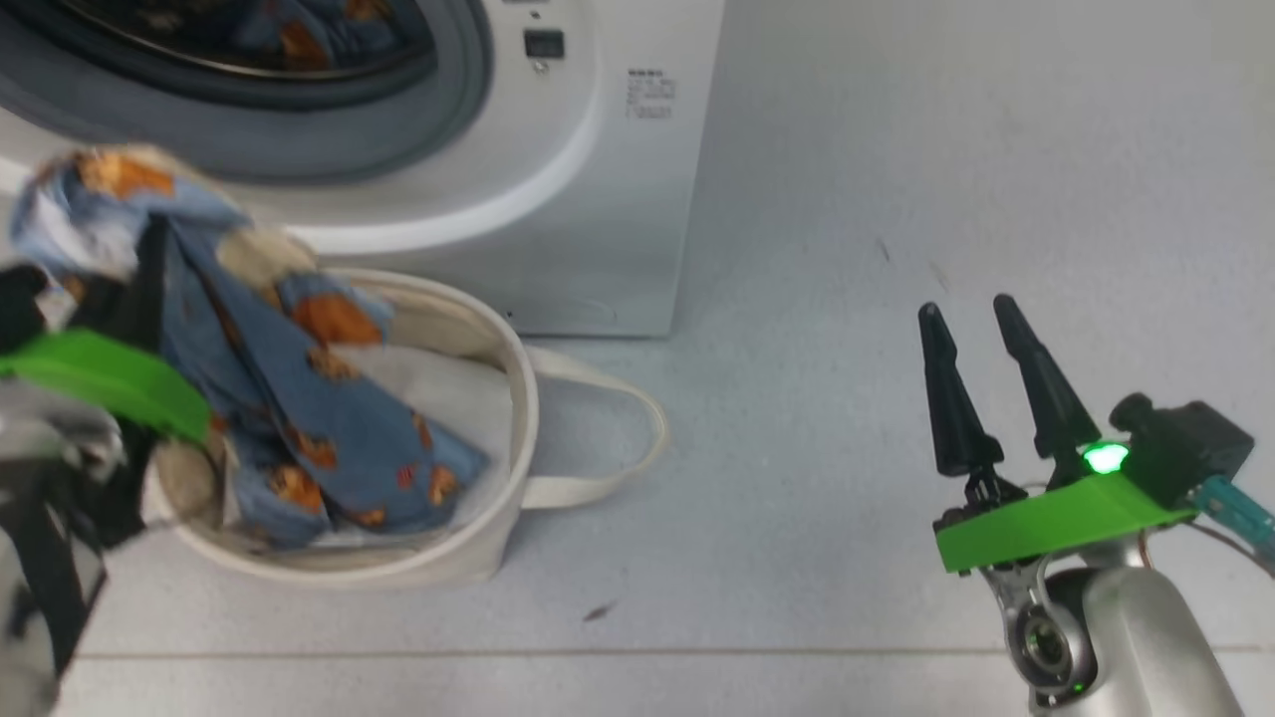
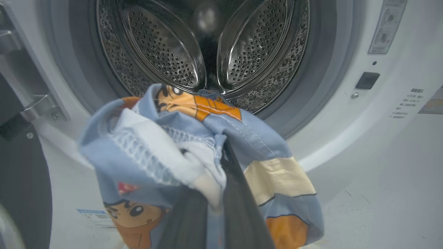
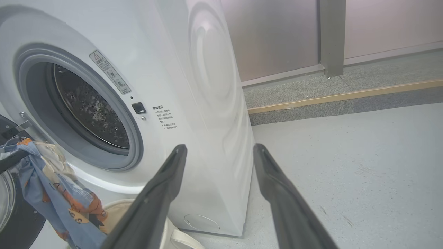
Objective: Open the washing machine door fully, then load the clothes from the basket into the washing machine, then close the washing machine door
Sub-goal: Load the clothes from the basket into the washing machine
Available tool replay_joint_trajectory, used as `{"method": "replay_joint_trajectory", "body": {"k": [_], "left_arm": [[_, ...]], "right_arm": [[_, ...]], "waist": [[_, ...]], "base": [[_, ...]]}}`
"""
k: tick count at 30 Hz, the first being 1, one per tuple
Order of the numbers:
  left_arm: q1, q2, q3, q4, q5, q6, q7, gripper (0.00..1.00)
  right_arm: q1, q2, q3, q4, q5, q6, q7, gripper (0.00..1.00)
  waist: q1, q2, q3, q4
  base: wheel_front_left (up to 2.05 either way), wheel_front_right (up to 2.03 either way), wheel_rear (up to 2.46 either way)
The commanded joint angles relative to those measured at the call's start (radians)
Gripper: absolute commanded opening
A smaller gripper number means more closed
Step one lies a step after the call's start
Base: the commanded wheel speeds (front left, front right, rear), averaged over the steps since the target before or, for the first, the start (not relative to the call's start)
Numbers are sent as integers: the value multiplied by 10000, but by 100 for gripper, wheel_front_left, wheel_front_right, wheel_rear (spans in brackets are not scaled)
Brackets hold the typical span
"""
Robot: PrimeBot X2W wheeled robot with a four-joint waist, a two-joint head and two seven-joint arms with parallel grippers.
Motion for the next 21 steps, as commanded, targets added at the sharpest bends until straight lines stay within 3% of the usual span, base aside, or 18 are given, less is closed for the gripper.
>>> {"method": "replay_joint_trajectory", "body": {"k": [1,9,21], "left_arm": [[-897,640,463,27,-16,-112,55,0],[-3288,1164,202,940,7,-305,245,0],[-6804,1928,-1430,2014,-557,-316,487,0]], "right_arm": [[-353,-14,254,-433,-44,10,-135,100],[-840,-14,289,-642,72,10,-499,100],[-1637,-14,581,-864,241,10,-1035,100]], "waist": [[-2,0,790,-336],[-2,0,2252,-734],[-2,0,4241,-1181]], "base": [[0,0,0],[0,0,0],[0,0,0]]}}
